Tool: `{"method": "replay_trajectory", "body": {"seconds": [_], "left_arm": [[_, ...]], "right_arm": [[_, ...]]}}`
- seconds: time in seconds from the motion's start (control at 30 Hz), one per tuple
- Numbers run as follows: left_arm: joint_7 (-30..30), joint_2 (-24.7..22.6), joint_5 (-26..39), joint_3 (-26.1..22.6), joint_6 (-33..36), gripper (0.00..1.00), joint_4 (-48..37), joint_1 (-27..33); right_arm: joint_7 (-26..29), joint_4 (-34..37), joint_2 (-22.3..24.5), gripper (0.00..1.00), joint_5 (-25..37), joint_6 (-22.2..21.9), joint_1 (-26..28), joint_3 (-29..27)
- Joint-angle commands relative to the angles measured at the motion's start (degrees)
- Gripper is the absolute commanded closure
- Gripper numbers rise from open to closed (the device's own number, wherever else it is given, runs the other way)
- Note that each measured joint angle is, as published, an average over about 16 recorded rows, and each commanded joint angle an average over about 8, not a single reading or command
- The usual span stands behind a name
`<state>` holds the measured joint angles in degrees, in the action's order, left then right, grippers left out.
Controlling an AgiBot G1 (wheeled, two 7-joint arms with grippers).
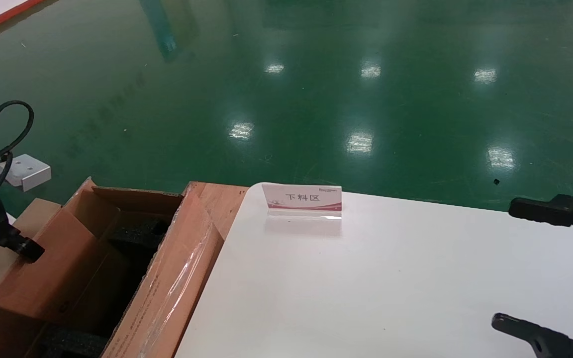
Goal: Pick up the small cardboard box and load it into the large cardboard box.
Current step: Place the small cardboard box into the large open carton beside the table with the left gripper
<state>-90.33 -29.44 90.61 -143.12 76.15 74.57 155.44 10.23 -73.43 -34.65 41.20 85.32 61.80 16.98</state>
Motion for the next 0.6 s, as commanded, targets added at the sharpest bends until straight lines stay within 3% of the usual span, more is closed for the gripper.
{"method": "replay_trajectory", "body": {"seconds": [0.03, 0.6], "left_arm": [[-0.1, 0.0, 0.2, 0.0, -0.4, 1.0, -0.2, -0.2], [0.6, -0.9, -0.1, 0.3, -4.9, 1.0, -3.2, -4.5]], "right_arm": [[0.0, 0.0, 0.0, 0.0, 0.0, 0.0, 0.0, 0.0], [0.0, 0.0, 0.0, 0.0, 0.0, 0.0, 0.0, 0.1]]}}
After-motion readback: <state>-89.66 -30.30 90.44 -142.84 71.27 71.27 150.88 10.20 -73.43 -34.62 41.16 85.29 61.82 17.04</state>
